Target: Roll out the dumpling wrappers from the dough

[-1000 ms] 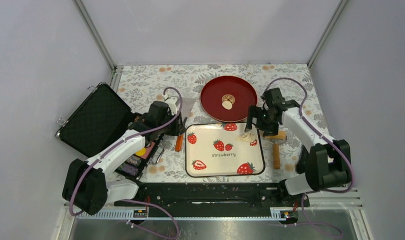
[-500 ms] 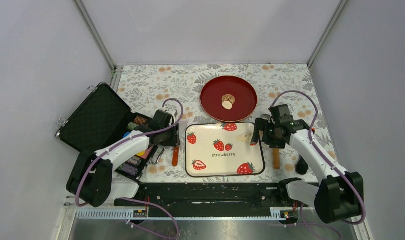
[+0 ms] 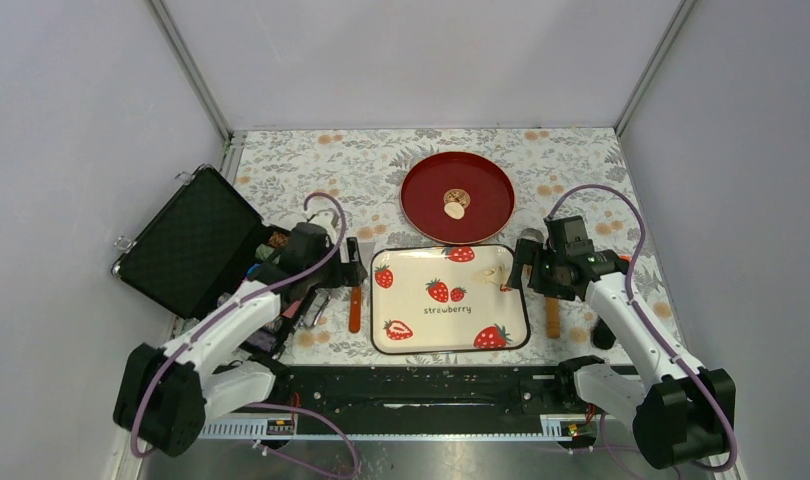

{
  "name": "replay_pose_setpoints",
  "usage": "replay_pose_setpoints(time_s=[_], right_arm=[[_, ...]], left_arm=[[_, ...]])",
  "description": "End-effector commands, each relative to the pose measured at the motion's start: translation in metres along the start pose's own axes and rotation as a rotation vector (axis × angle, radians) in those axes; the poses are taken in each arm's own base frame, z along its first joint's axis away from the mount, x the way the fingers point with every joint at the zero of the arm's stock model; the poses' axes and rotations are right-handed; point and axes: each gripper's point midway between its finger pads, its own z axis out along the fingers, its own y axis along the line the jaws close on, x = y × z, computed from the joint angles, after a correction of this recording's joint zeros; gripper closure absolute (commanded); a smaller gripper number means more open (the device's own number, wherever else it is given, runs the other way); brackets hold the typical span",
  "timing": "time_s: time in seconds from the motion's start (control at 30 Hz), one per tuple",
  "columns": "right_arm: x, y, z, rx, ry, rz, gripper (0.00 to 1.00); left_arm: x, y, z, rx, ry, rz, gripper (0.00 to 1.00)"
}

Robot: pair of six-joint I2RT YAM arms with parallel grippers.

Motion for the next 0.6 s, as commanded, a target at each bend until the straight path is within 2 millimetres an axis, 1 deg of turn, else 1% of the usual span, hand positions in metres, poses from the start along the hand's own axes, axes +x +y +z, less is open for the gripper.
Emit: replay_pose_setpoints(time_s=[0.0, 0.07, 0.1, 0.17, 0.3, 0.33, 0.37, 0.5, 0.57], right_arm=[[-0.006, -0.003, -0.001, 0.009, -0.046, 0.003, 0.00], [-0.007, -0.002, -0.001, 0.004, -0.061, 0.003, 0.01], [-0.008, -0.002, -0.001, -0.001, -0.068, 0.002, 0.01], [-0.011, -0.001, -0.003, -0.007, -0.087, 0.000, 0.01], [-0.021, 0.000, -0.012, -0.014, -0.152, -0.007, 0.00], [-0.025, 0.002, -0.016, -0.023, -0.179, -0.007, 0.00], [-0.027, 0.002, -0.019, -0.025, -0.195, -0.007, 0.00], [-0.043, 0.002, -0.032, -0.031, -0.304, -0.007, 0.00], [-0.053, 0.005, -0.039, -0.044, -0.365, -0.005, 0.01]], left_arm=[[-0.036, -0.015, -0.017, 0.105, -0.193, -0.057, 0.11], [-0.046, -0.020, -0.026, 0.160, -0.259, -0.072, 0.09], [-0.050, -0.021, -0.032, 0.181, -0.294, -0.085, 0.06], [-0.059, -0.023, -0.042, 0.223, -0.365, -0.103, 0.04], [-0.079, -0.026, -0.070, 0.277, -0.531, -0.074, 0.01], [-0.085, -0.025, -0.079, 0.273, -0.575, -0.057, 0.01], [-0.088, -0.022, -0.084, 0.258, -0.602, -0.046, 0.01], [-0.101, -0.005, -0.110, 0.166, -0.748, 0.005, 0.01], [-0.105, 0.007, -0.117, 0.100, -0.805, 0.031, 0.01]])
